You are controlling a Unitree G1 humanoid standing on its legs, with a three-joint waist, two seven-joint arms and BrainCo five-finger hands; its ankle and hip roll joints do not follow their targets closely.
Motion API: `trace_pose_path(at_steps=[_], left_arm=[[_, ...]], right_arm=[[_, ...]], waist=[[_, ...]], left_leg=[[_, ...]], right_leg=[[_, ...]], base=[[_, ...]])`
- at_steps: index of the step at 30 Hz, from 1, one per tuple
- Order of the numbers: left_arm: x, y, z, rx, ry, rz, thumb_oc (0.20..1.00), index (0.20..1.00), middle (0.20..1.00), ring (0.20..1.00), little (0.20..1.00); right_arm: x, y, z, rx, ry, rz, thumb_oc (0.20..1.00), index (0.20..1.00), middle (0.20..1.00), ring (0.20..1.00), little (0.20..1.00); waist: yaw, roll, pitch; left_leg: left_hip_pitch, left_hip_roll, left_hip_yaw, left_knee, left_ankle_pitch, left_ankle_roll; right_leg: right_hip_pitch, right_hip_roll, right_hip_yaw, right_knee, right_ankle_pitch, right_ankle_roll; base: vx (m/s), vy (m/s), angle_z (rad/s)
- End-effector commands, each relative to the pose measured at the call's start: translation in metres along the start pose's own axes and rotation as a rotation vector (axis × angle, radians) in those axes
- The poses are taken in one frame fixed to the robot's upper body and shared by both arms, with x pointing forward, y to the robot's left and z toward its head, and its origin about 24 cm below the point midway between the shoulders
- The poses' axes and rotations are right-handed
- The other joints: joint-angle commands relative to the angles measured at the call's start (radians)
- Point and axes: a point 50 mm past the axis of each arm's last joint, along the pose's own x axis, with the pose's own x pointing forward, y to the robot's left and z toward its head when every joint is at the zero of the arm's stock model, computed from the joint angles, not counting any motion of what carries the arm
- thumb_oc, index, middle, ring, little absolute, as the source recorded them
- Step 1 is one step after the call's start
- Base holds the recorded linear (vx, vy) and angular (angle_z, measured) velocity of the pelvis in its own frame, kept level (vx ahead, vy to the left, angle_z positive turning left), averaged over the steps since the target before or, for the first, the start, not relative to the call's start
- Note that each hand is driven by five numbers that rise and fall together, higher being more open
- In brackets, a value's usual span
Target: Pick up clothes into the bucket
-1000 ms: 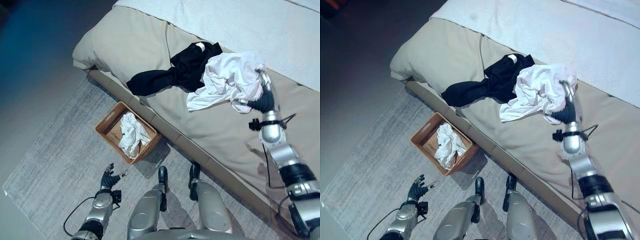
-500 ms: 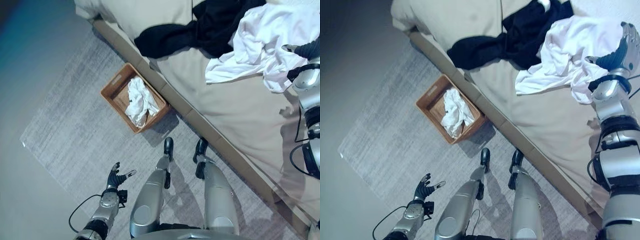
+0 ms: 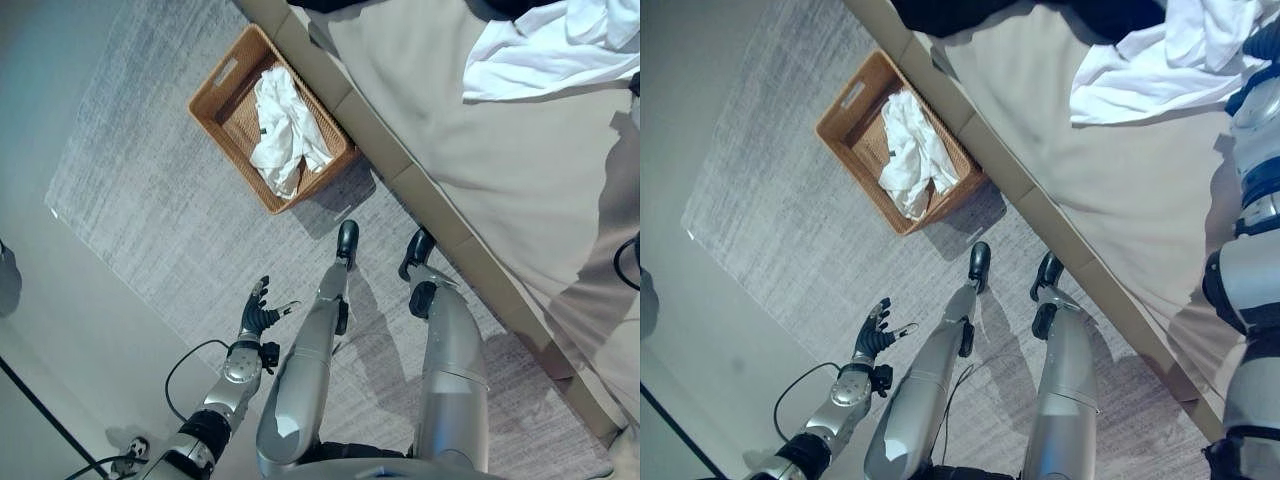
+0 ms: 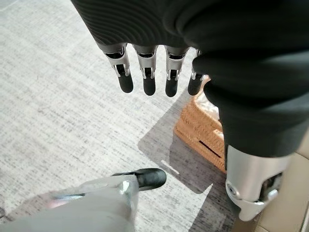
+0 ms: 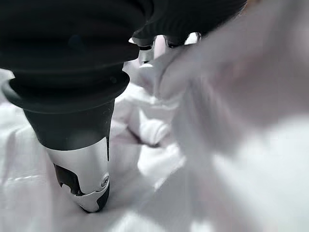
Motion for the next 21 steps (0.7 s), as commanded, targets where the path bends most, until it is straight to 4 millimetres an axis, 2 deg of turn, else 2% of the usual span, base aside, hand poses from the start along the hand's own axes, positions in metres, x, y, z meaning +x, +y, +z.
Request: trace_pose_path(at_steps=[1, 2, 3, 4, 9, 14, 17, 18, 21], left_arm=[[-0.005, 0.025, -0.009, 0.018, 0.026, 0.063, 1.000, 1.000, 1.000, 1.000, 1.000], [-0.005, 0.026, -0.009, 0.017, 0.024, 0.062, 1.000, 1.000, 1.000, 1.000, 1.000], [-0.005, 0.027, -0.009, 0.011, 0.025, 0.064, 1.000, 1.000, 1.000, 1.000, 1.000], [-0.005, 0.028, -0.009, 0.004, 0.027, 0.068, 1.000, 1.000, 1.000, 1.000, 1.000], [-0.004, 0.030, -0.008, -0.019, 0.029, 0.076, 1.000, 1.000, 1.000, 1.000, 1.000], [-0.003, 0.037, -0.005, -0.022, 0.015, 0.096, 1.000, 1.000, 1.000, 1.000, 1.000], [-0.001, 0.043, -0.003, -0.010, 0.008, 0.109, 1.000, 1.000, 1.000, 1.000, 1.000], [-0.001, 0.043, -0.003, -0.010, 0.008, 0.109, 1.000, 1.000, 1.000, 1.000, 1.000], [0.004, 0.053, 0.006, 0.004, -0.026, 0.137, 1.000, 1.000, 1.000, 1.000, 1.000]], right_arm=[[0.004, -0.010, -0.015, -0.074, 0.034, 0.052, 1.000, 1.000, 1.000, 1.000, 1.000], [0.004, -0.009, -0.016, -0.085, 0.040, 0.063, 1.000, 1.000, 1.000, 1.000, 1.000], [0.004, -0.009, -0.016, -0.075, 0.047, 0.067, 0.711, 0.711, 0.711, 0.711, 0.711], [0.004, -0.009, -0.013, -0.055, 0.044, 0.074, 0.200, 0.200, 0.200, 0.200, 0.200], [0.006, -0.013, -0.009, -0.011, 0.030, 0.056, 0.200, 0.200, 0.200, 0.200, 0.200], [0.009, -0.017, 0.005, 0.106, -0.005, 0.032, 0.200, 0.200, 0.200, 0.200, 0.200], [0.011, -0.021, 0.023, 0.178, -0.056, 0.008, 0.200, 0.200, 0.200, 0.200, 0.200], [0.011, -0.020, 0.023, 0.178, -0.056, 0.008, 0.200, 0.200, 0.200, 0.200, 0.200], [0.013, -0.030, 0.047, 0.243, -0.144, -0.029, 0.200, 0.200, 0.200, 0.200, 0.200]], waist=[[0.026, -0.027, -0.001], [0.028, -0.027, -0.001], [0.028, -0.027, -0.001], [0.029, -0.030, -0.001], [0.027, -0.034, -0.001], [0.017, -0.057, -0.001], [0.010, -0.077, -0.001], [0.010, -0.077, -0.001], [-0.005, -0.110, -0.001]], left_leg=[[-0.071, 0.077, 0.033, 0.144, -0.083, -0.020], [-0.089, 0.078, 0.035, 0.166, -0.091, -0.019], [-0.100, 0.077, 0.036, 0.178, -0.096, -0.019], [-0.112, 0.078, 0.035, 0.186, -0.100, -0.017], [-0.142, 0.070, 0.038, 0.211, -0.104, -0.019], [-0.128, 0.074, 0.045, 0.202, -0.111, -0.013], [-0.089, 0.075, 0.051, 0.191, -0.115, -0.010], [-0.087, 0.076, 0.052, 0.190, -0.115, -0.010], [0.016, 0.082, 0.068, 0.155, -0.117, -0.007]], right_leg=[[-0.008, -0.011, 0.089, 0.107, -0.071, 0.117], [-0.022, -0.012, 0.091, 0.116, -0.074, 0.115], [-0.031, -0.010, 0.094, 0.122, -0.075, 0.115], [-0.043, -0.011, 0.097, 0.131, -0.076, 0.114], [-0.063, -0.017, 0.093, 0.141, -0.077, 0.111], [-0.043, -0.004, 0.097, 0.097, -0.055, 0.116], [-0.002, 0.006, 0.101, 0.058, -0.036, 0.118], [0.000, 0.007, 0.101, 0.056, -0.036, 0.118], [0.105, 0.024, 0.108, -0.015, -0.006, 0.124]], base=[[0.00, 0.000, 0.00], [0.00, 0.000, 0.00], [0.00, 0.000, 0.00], [0.01, 0.015, 0.05], [0.00, 0.000, 0.00], [-0.02, 0.031, -0.05], [-0.04, 0.029, -0.17], [-0.06, 0.058, -0.09], [-0.06, 0.074, -0.16]])
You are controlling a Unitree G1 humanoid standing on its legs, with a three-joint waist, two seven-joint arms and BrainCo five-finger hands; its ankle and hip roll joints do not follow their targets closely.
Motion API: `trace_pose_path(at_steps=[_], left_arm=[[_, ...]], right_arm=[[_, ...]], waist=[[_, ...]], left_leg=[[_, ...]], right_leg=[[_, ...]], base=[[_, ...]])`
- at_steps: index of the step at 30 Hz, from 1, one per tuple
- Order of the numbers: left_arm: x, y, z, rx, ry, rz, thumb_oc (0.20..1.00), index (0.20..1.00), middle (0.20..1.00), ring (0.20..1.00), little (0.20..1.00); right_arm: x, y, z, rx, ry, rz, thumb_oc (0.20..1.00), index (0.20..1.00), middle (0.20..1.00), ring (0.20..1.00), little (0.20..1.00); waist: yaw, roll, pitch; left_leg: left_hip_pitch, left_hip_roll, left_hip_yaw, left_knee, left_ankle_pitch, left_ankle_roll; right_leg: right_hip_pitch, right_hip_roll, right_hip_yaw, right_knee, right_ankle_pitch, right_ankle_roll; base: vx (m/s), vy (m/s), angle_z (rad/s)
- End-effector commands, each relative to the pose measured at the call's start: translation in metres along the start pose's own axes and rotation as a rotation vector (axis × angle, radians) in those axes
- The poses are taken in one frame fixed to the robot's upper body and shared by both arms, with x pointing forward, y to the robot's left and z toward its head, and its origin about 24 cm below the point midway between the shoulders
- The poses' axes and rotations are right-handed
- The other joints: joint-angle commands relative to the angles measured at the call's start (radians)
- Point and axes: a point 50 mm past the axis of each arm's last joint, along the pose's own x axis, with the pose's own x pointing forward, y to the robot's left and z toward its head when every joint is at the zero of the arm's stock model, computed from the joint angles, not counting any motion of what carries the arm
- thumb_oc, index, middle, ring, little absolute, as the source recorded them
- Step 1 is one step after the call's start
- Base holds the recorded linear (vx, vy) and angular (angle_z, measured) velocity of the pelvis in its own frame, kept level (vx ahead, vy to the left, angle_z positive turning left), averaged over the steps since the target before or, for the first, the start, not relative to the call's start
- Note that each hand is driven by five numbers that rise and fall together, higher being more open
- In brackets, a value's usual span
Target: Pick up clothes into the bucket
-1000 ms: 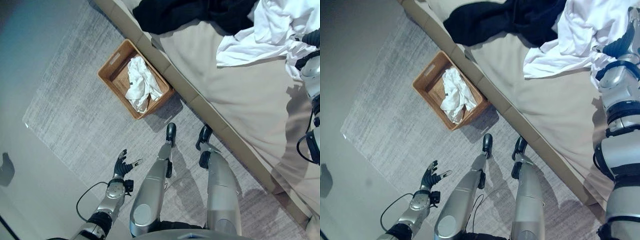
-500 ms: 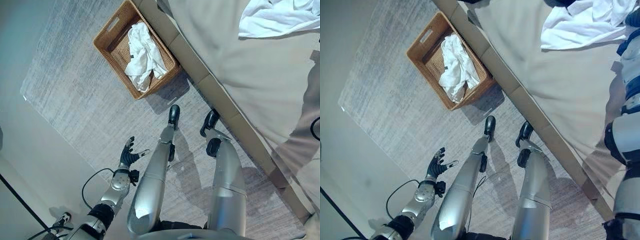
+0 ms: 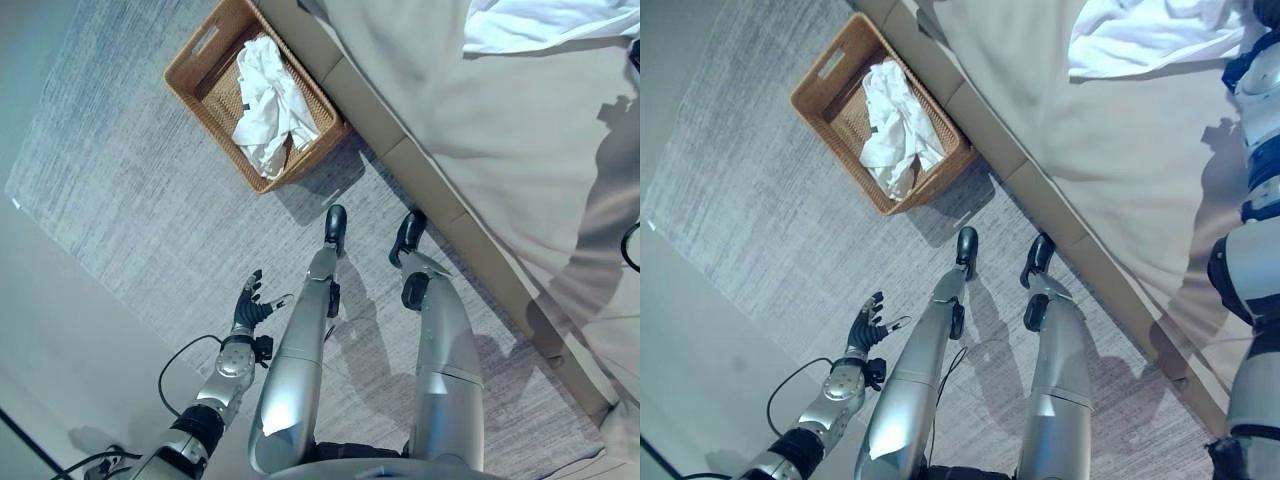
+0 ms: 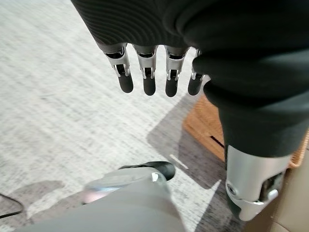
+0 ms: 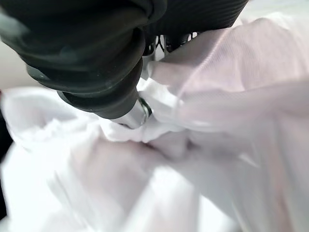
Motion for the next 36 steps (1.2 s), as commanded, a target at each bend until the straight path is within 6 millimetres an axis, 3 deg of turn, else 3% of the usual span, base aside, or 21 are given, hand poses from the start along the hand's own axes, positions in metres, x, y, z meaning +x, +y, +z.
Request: trace_pose_path(at_steps=[1, 3, 4, 10, 13, 18, 19, 30, 32, 36], left_arm=[[0.000, 0.038, 0.001, 0.024, -0.023, 0.098, 1.000, 1.000, 1.000, 1.000, 1.000], [0.003, 0.045, 0.009, 0.019, -0.058, 0.119, 1.000, 1.000, 1.000, 1.000, 1.000], [0.006, 0.051, 0.017, 0.013, -0.087, 0.133, 1.000, 1.000, 1.000, 1.000, 1.000], [0.007, 0.069, 0.043, -0.023, -0.206, 0.166, 1.000, 1.000, 1.000, 1.000, 1.000], [0.004, 0.076, 0.055, -0.074, -0.261, 0.158, 1.000, 1.000, 1.000, 1.000, 1.000], [-0.003, 0.086, 0.095, -0.110, -0.417, 0.070, 1.000, 1.000, 1.000, 1.000, 1.000], [-0.003, 0.086, 0.095, -0.109, -0.417, 0.070, 1.000, 1.000, 1.000, 1.000, 1.000], [-0.003, 0.069, 0.187, 0.023, -0.692, -0.168, 1.000, 1.000, 1.000, 1.000, 1.000], [0.001, 0.053, 0.205, 0.058, -0.723, -0.257, 1.000, 1.000, 1.000, 1.000, 1.000], [0.003, 0.035, 0.223, 0.104, -0.764, -0.342, 1.000, 1.000, 1.000, 1.000, 1.000]], right_arm=[[0.005, -0.019, 0.029, 0.061, -0.140, -0.087, 0.200, 0.200, 0.200, 0.200, 0.200], [0.005, -0.020, 0.043, 0.085, -0.197, -0.089, 0.200, 0.200, 0.200, 0.200, 0.200], [0.005, -0.025, 0.053, 0.109, -0.237, -0.106, 0.200, 0.200, 0.200, 0.200, 0.200], [-0.003, -0.034, 0.073, 0.153, -0.378, -0.133, 0.200, 0.200, 0.200, 0.200, 0.200], [-0.012, -0.035, 0.073, 0.160, -0.435, -0.137, 0.200, 0.200, 0.200, 0.200, 0.200], [-0.024, -0.028, 0.056, 0.143, -0.461, -0.080, 0.200, 0.200, 0.200, 0.200, 0.200], [-0.024, -0.028, 0.055, 0.144, -0.461, -0.081, 0.200, 0.200, 0.200, 0.200, 0.200], [-0.044, 0.004, 0.025, 0.101, -0.428, 0.172, 0.200, 0.200, 0.200, 0.200, 0.200], [-0.054, 0.017, 0.033, 0.111, -0.474, 0.270, 0.200, 0.200, 0.200, 0.200, 0.200], [-0.064, 0.024, 0.041, 0.141, -0.521, 0.342, 0.200, 0.200, 0.200, 0.200, 0.200]], waist=[[0.021, -0.058, -0.010], [0.014, -0.080, -0.010], [0.007, -0.093, -0.010], [-0.024, -0.141, -0.022], [-0.040, -0.156, -0.096], [-0.058, -0.164, -0.243], [-0.058, -0.166, -0.244], [-0.088, -0.184, -0.449], [-0.094, -0.184, -0.472], [-0.097, -0.181, -0.487]], left_leg=[[0.119, 0.062, 0.037, 0.024, -0.099, -0.016], [0.184, 0.071, 0.055, 0.003, -0.104, -0.015], [0.211, 0.076, 0.070, -0.021, -0.072, -0.010], [0.497, 0.091, 0.116, -0.121, -0.081, -0.013], [0.599, 0.096, 0.132, -0.177, -0.085, -0.013], [0.750, 0.103, 0.158, -0.260, -0.090, -0.019], [0.748, 0.102, 0.158, -0.263, -0.085, -0.018], [0.927, 0.124, 0.199, -0.347, -0.105, -0.031], [0.950, 0.124, 0.201, -0.345, -0.112, -0.030], [0.971, 0.125, 0.202, -0.348, -0.117, -0.029]], right_leg=[[0.140, -0.009, 0.079, 0.011, -0.039, 0.055], [0.210, 0.004, 0.085, -0.046, -0.016, 0.062], [0.244, 0.009, 0.080, -0.097, 0.033, 0.060], [0.533, 0.034, 0.102, -0.269, 0.093, 0.088], [0.645, 0.044, 0.107, -0.357, 0.116, 0.101], [0.810, 0.055, 0.108, -0.476, 0.124, 0.115], [0.809, 0.054, 0.108, -0.479, 0.129, 0.115], [0.992, 0.068, 0.085, -0.587, 0.124, 0.127], [1.017, 0.068, 0.085, -0.589, 0.119, 0.126], [1.041, 0.071, 0.084, -0.596, 0.114, 0.124]], base=[[-0.05, 0.089, -0.28], [-0.08, 0.092, -0.35], [-0.10, 0.086, -0.43], [0.03, 0.081, -0.32], [0.15, 0.042, -0.32], [0.17, 0.025, -0.15], [0.13, 0.025, -0.05], [0.10, -0.003, -0.03], [0.08, -0.004, -0.08], [0.04, -0.003, -0.03]])
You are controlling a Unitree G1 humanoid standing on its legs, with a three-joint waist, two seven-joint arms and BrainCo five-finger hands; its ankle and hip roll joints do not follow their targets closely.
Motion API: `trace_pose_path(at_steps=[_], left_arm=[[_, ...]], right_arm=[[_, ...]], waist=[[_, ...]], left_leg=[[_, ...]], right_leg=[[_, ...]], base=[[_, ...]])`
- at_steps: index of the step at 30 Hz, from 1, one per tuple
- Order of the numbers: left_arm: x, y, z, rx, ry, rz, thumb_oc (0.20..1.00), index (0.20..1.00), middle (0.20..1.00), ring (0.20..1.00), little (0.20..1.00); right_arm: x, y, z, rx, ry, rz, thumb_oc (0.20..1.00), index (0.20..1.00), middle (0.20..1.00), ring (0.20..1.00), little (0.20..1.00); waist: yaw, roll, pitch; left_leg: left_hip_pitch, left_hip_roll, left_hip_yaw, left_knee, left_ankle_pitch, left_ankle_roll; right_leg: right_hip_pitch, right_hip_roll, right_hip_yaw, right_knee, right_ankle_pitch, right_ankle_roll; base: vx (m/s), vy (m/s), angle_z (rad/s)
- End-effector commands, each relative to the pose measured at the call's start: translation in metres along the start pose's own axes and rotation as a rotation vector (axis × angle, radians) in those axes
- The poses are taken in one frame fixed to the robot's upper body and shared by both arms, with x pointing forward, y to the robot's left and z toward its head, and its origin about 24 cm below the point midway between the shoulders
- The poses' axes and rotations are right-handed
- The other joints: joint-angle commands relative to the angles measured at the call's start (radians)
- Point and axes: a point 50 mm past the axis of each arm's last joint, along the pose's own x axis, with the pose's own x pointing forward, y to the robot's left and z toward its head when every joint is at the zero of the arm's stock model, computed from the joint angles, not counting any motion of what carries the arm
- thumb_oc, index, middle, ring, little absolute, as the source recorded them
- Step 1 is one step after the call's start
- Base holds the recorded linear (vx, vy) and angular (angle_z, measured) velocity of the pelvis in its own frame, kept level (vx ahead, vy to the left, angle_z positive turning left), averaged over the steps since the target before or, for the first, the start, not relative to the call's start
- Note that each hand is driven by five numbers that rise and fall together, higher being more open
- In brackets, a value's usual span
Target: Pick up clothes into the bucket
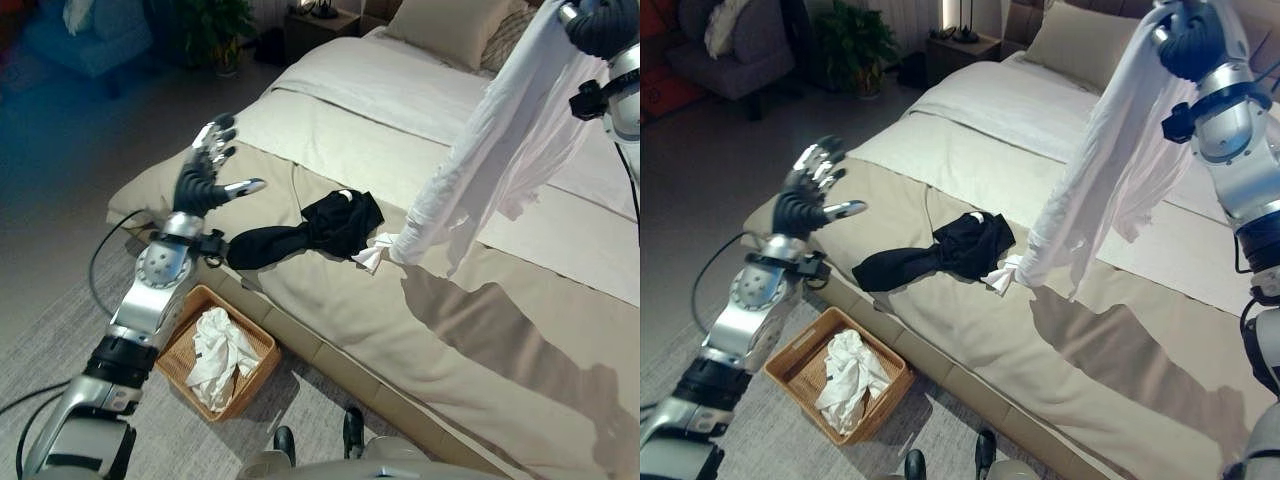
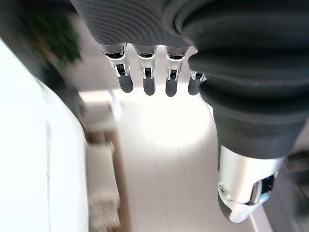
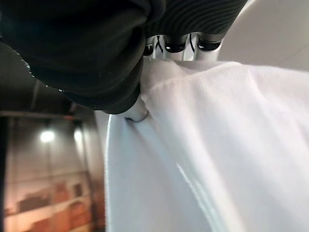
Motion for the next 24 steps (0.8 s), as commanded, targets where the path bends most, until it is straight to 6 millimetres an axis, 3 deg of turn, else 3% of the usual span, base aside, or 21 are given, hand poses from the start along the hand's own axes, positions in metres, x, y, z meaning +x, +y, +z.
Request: trace_pose_path(at_steps=[1, 9, 10, 15, 24], left_arm=[[0.006, -0.007, 0.000, 0.035, 0.003, -0.083, 1.000, 1.000, 1.000, 1.000, 1.000], [0.039, -0.042, 0.022, 0.075, -0.060, -0.305, 1.000, 1.000, 1.000, 1.000, 1.000], [0.044, -0.049, 0.027, 0.089, -0.066, -0.351, 1.000, 1.000, 1.000, 1.000, 1.000], [0.053, -0.067, 0.026, 0.024, -0.039, -0.441, 1.000, 1.000, 1.000, 1.000, 1.000], [0.062, -0.090, 0.022, -0.039, -0.012, -0.479, 1.000, 1.000, 1.000, 1.000, 1.000]], right_arm=[[-0.001, -0.003, 0.016, 0.049, -0.085, 0.027, 0.200, 0.200, 0.200, 0.200, 0.200], [-0.007, 0.016, 0.058, 0.111, -0.271, 0.152, 0.200, 0.200, 0.200, 0.200, 0.200], [-0.009, 0.018, 0.071, 0.126, -0.329, 0.170, 0.200, 0.200, 0.200, 0.200, 0.200], [-0.015, 0.019, 0.102, 0.195, -0.469, 0.187, 0.200, 0.200, 0.200, 0.200, 0.200], [-0.021, 0.025, 0.133, 0.289, -0.594, 0.211, 0.200, 0.200, 0.200, 0.200, 0.200]], waist=[[0.016, -0.036, -0.128], [0.006, -0.028, -0.142], [0.003, -0.024, -0.145], [-0.002, -0.017, -0.143], [-0.002, -0.018, -0.138]], left_leg=[[-0.021, 0.050, 0.020, 0.061, -0.069, -0.048], [-0.002, 0.050, 0.016, 0.054, -0.069, -0.048], [0.000, 0.050, 0.015, 0.053, -0.069, -0.048], [0.011, 0.048, 0.010, 0.048, -0.068, -0.047], [0.018, 0.049, -0.001, 0.046, -0.067, -0.048]], right_leg=[[0.010, -0.080, -0.022, 0.068, -0.074, 0.106], [0.033, -0.078, -0.033, 0.062, -0.075, 0.106], [0.037, -0.078, -0.035, 0.061, -0.075, 0.107], [0.046, -0.079, -0.039, 0.060, -0.077, 0.109], [0.061, -0.078, -0.047, 0.059, -0.083, 0.107]], base=[[0.04, -0.004, -0.01], [0.01, 0.001, 0.00], [0.00, 0.000, 0.00], [0.00, 0.000, 0.00], [0.00, 0.002, 0.04]])
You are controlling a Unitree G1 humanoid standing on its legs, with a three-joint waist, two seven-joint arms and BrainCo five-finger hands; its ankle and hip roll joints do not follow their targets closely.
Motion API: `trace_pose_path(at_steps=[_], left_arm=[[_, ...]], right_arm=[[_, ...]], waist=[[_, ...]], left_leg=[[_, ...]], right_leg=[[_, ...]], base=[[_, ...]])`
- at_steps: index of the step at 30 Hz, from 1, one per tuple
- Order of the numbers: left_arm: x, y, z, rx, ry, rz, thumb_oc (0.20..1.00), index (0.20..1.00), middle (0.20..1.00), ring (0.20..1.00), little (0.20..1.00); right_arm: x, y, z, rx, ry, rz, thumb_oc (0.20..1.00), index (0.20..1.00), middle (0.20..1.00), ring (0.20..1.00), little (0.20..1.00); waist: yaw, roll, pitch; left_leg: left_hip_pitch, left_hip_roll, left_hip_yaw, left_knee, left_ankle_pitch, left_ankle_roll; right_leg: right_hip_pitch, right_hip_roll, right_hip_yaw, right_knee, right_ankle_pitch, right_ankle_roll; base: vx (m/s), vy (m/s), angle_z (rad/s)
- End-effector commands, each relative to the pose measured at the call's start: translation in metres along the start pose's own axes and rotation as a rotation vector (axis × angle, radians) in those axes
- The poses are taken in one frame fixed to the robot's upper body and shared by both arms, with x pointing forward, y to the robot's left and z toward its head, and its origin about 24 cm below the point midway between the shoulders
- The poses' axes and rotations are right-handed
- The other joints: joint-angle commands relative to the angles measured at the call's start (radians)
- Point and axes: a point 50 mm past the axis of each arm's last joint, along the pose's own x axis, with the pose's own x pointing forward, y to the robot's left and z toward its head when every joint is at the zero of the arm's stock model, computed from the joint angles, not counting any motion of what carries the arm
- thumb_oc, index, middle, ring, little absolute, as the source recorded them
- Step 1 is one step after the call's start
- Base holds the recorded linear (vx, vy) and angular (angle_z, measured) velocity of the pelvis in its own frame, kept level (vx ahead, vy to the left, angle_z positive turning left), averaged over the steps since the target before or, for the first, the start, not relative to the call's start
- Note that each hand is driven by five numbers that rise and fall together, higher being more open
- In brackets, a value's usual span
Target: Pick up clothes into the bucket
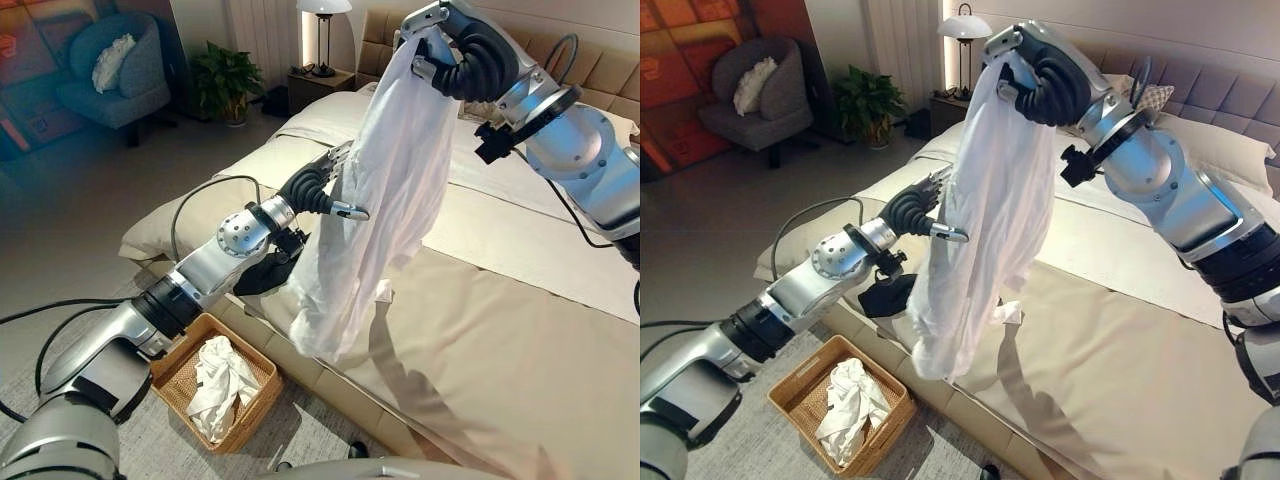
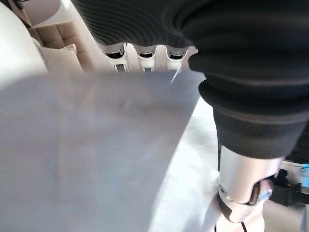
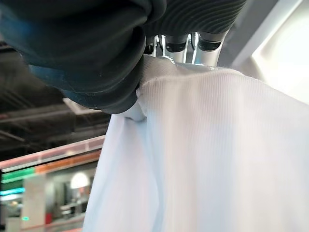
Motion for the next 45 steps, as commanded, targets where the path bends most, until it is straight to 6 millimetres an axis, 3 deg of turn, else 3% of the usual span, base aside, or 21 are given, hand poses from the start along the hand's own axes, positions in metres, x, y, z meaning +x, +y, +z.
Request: trace_pose_path(at_steps=[1, 7, 11, 19, 20, 21, 22, 26, 27, 28, 29, 35, 41, 43, 44, 45], left_arm=[[0.025, 0.008, 0.018, 0.001, -0.061, 0.008, 1.000, 1.000, 1.000, 1.000, 1.000], [0.037, -0.001, 0.020, 0.003, -0.073, 0.002, 1.000, 1.000, 1.000, 1.000, 1.000], [0.042, -0.012, 0.018, -0.090, -0.072, -0.032, 1.000, 1.000, 1.000, 1.000, 1.000], [0.034, -0.036, 0.024, -0.387, -0.007, -0.335, 1.000, 1.000, 1.000, 1.000, 1.000], [0.032, -0.037, 0.022, -0.411, 0.002, -0.351, 0.928, 0.928, 0.928, 0.928, 0.928], [0.030, -0.036, 0.020, -0.423, 0.007, -0.357, 0.526, 0.526, 0.526, 0.526, 0.526], [0.026, -0.035, 0.016, -0.465, 0.020, -0.353, 0.200, 0.200, 0.200, 0.200, 0.200], [0.017, -0.030, 0.007, -0.554, 0.011, -0.310, 0.200, 0.200, 0.200, 0.200, 0.200], [0.015, -0.028, 0.004, -0.585, 0.007, -0.288, 0.200, 0.200, 0.200, 0.200, 0.200], [0.013, -0.026, 0.003, -0.595, 0.000, -0.270, 0.200, 0.200, 0.200, 0.200, 0.200], [0.011, -0.024, 0.002, -0.613, -0.014, -0.249, 0.200, 0.200, 0.200, 0.200, 0.200], [-0.005, 0.003, -0.008, -0.677, -0.075, -0.044, 0.200, 0.200, 0.200, 0.200, 0.200], [-0.022, 0.032, -0.008, -0.625, -0.106, 0.099, 0.200, 0.200, 0.200, 0.200, 0.200], [-0.033, 0.048, -0.010, -0.586, -0.108, 0.184, 0.200, 0.200, 0.200, 0.200, 0.200], [-0.048, 0.064, -0.010, -0.518, -0.097, 0.263, 0.200, 0.200, 0.200, 0.200, 0.200], [-0.048, 0.063, -0.011, -0.517, -0.095, 0.261, 0.200, 0.200, 0.200, 0.200, 0.200]], right_arm=[[0.014, -0.020, 0.025, 0.033, -0.136, -0.080, 0.200, 0.200, 0.200, 0.200, 0.200], [0.020, -0.014, 0.048, 0.082, -0.247, -0.064, 0.200, 0.200, 0.200, 0.200, 0.200], [0.021, -0.008, 0.059, 0.127, -0.301, -0.044, 0.200, 0.200, 0.200, 0.200, 0.200], [0.026, 0.002, 0.063, 0.189, -0.318, 0.034, 0.200, 0.200, 0.200, 0.200, 0.200], [0.026, 0.004, 0.061, 0.188, -0.307, 0.044, 0.200, 0.200, 0.200, 0.200, 0.200], [0.027, 0.005, 0.059, 0.186, -0.298, 0.046, 0.200, 0.200, 0.200, 0.200, 0.200], [0.026, 0.005, 0.056, 0.184, -0.284, 0.046, 0.200, 0.200, 0.200, 0.200, 0.200], [0.022, 0.007, 0.040, 0.164, -0.212, 0.031, 0.213, 0.213, 0.213, 0.213, 0.213], [0.020, 0.008, 0.034, 0.155, -0.189, 0.024, 0.429, 0.429, 0.429, 0.429, 0.429], [0.019, 0.008, 0.032, 0.147, -0.176, 0.020, 0.856, 0.856, 0.856, 0.856, 0.856], [0.017, 0.009, 0.028, 0.140, -0.160, 0.013, 1.000, 1.000, 1.000, 1.000, 1.000], [-0.001, 0.010, 0.001, 0.183, -0.044, -0.054, 1.000, 1.000, 1.000, 1.000, 1.000], [-0.024, 0.011, -0.027, 0.313, 0.078, -0.152, 1.000, 1.000, 1.000, 1.000, 1.000], [-0.044, 0.015, -0.046, 0.453, 0.162, -0.240, 1.000, 1.000, 1.000, 1.000, 1.000], [-0.067, 0.022, -0.062, 0.578, 0.240, -0.314, 1.000, 1.000, 1.000, 1.000, 1.000], [-0.068, 0.022, -0.063, 0.580, 0.242, -0.315, 1.000, 1.000, 1.000, 1.000, 1.000]], waist=[[0.003, -0.032, -0.040], [0.002, -0.032, -0.036], [0.000, -0.031, -0.035], [-0.016, -0.024, -0.046], [-0.017, -0.025, -0.048], [-0.018, -0.024, -0.050], [-0.019, -0.024, -0.051], [-0.019, -0.025, -0.056], [-0.019, -0.026, -0.058], [-0.018, -0.027, -0.058], [-0.017, -0.026, -0.059], [-0.006, -0.025, -0.057], [0.002, -0.022, -0.054], [0.003, -0.017, -0.050], [0.005, -0.014, -0.046], [0.006, -0.016, -0.047]], left_leg=[[0.004, 0.048, 0.018, 0.047, -0.065, -0.044], [0.002, 0.045, 0.014, 0.051, -0.067, -0.041], [0.002, 0.045, 0.014, 0.049, -0.067, -0.040], [0.012, 0.045, 0.023, 0.040, -0.064, -0.042], [0.014, 0.045, 0.024, 0.040, -0.065, -0.042], [0.016, 0.046, 0.025, 0.038, -0.065, -0.042], [0.017, 0.045, 0.026, 0.037, -0.065, -0.042], [0.023, 0.046, 0.029, 0.034, -0.067, -0.041], [0.024, 0.046, 0.029, 0.033, -0.068, -0.040], [0.025, 0.045, 0.029, 0.032, -0.068, -0.040], [0.025, 0.045, 0.029, 0.031, -0.068, -0.039], [0.025, 0.041, 0.027, 0.027, -0.068, -0.034], [0.024, 0.039, 0.023, 0.027, -0.068, -0.032], [0.021, 0.038, 0.022, 0.027, -0.068, -0.031], [0.020, 0.037, 0.021, 0.026, -0.067, -0.031], [0.020, 0.037, 0.020, 0.026, -0.067, -0.031]], right_leg=[[0.040, -0.079, -0.036, 0.059, -0.076, 0.116], [0.041, -0.079, -0.038, 0.062, -0.077, 0.116], [0.040, -0.080, -0.037, 0.063, -0.078, 0.117], [0.042, -0.080, -0.029, 0.058, -0.073, 0.120], [0.043, -0.080, -0.027, 0.057, -0.073, 0.120], [0.043, -0.080, -0.026, 0.057, -0.073, 0.120], [0.043, -0.080, -0.025, 0.057, -0.073, 0.120], [0.047, -0.081, -0.023, 0.056, -0.074, 0.119], [0.047, -0.081, -0.021, 0.055, -0.074, 0.119], [0.048, -0.082, -0.020, 0.054, -0.074, 0.119], [0.048, -0.082, -0.020, 0.053, -0.074, 0.119], [0.051, -0.085, -0.023, 0.049, -0.073, 0.117], [0.051, -0.087, -0.028, 0.049, -0.073, 0.118], [0.050, -0.088, -0.030, 0.049, -0.072, 0.118], [0.048, -0.089, -0.032, 0.049, -0.070, 0.118], [0.048, -0.090, -0.033, 0.049, -0.071, 0.118]], base=[[0.00, 0.004, 0.03], [0.00, 0.002, 0.01], [0.00, 0.000, 0.00], [0.00, 0.000, 0.00], [0.00, 0.000, 0.00], [0.00, 0.000, 0.00], [0.00, 0.008, -0.04], [0.00, 0.008, -0.05], [0.00, 0.006, -0.04], [0.00, 0.008, -0.03], [-0.01, 0.013, -0.03], [0.00, 0.000, 0.00], [0.00, 0.000, 0.00], [0.00, 0.000, 0.00], [0.00, 0.000, 0.00], [0.00, 0.000, 0.00]])
